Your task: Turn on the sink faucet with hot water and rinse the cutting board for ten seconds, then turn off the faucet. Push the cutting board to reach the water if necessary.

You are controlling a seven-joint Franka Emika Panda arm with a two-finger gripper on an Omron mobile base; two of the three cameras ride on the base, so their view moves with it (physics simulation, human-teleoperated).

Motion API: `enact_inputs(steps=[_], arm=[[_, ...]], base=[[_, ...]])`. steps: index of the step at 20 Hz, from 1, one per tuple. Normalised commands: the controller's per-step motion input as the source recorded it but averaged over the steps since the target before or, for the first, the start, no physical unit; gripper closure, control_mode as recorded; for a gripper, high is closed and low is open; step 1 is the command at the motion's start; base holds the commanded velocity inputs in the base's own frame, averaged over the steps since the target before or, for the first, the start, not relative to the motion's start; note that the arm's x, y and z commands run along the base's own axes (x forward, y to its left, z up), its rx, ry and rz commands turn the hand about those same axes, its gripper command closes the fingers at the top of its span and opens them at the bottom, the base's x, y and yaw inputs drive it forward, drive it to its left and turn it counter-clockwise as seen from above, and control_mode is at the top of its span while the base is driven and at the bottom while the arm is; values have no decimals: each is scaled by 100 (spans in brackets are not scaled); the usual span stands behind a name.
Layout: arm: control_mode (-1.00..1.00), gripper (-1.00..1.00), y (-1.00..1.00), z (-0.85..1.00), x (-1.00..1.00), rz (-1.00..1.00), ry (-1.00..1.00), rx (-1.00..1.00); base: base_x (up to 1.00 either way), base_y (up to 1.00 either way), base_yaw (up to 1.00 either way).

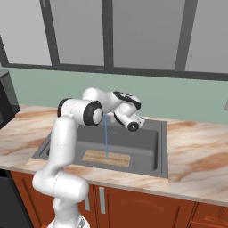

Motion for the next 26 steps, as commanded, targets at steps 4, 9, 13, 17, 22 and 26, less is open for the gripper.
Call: enact_inputs(steps=[4, 9, 13, 17, 22, 26], arm=[[-100, 100, -99, -25, -100, 15, 0, 0], [-100, 100, -100, -28, -100, 14, 0, 1], [-100, 100, -100, -30, -100, 14, 0, 3], [-100, 100, -84, -23, -84, 9, 0, 0], [-100, 100, -1, -2, -6, 0, 0, 0], [-100, 100, 0, 0, 0, 0, 0, 0]], base=[[0, 0, 0], [0, 0, 0], [0, 0, 0], [0, 0, 0], [0, 0, 0], [0, 0, 0]])
